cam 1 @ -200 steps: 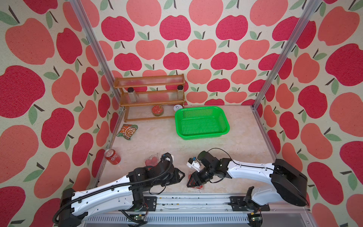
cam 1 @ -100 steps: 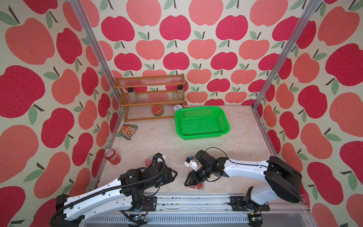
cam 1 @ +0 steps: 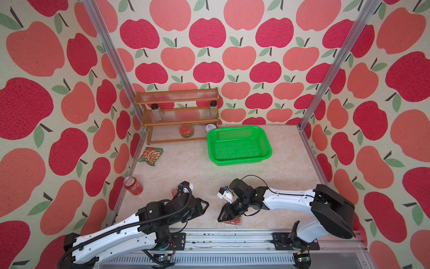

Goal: Pack strawberries into containers
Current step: Close the packing box at the center of the board.

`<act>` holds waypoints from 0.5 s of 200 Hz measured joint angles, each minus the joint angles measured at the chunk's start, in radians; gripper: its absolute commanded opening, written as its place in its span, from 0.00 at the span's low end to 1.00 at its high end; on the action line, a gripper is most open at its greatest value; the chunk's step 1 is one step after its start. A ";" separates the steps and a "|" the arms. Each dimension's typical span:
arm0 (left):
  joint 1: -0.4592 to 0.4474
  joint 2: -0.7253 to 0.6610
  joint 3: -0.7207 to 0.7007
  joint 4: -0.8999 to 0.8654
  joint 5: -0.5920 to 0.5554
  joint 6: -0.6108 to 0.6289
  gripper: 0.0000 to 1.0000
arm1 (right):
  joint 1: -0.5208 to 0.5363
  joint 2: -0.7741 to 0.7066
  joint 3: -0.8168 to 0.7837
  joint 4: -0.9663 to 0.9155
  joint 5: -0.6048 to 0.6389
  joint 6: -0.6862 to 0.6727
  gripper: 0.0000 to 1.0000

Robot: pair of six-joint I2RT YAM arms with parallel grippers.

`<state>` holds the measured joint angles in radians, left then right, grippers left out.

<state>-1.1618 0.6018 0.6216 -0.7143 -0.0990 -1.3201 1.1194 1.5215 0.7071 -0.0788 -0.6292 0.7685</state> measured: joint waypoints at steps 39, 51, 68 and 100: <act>0.002 0.043 0.003 0.005 -0.002 0.006 0.41 | 0.000 -0.016 0.000 -0.003 0.008 0.000 0.43; 0.006 0.087 0.016 0.009 0.002 0.016 0.42 | 0.000 -0.028 0.000 -0.012 0.014 0.000 0.44; 0.013 0.150 0.039 0.017 0.004 0.032 0.42 | 0.000 -0.051 0.000 -0.029 0.026 0.000 0.44; 0.032 0.219 0.060 0.061 0.024 0.055 0.42 | -0.006 -0.124 -0.003 -0.069 0.047 0.000 0.44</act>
<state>-1.1301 0.8204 0.6819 -0.6537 -0.0750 -1.2648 1.1130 1.3975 0.7044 -0.1482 -0.5827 0.7685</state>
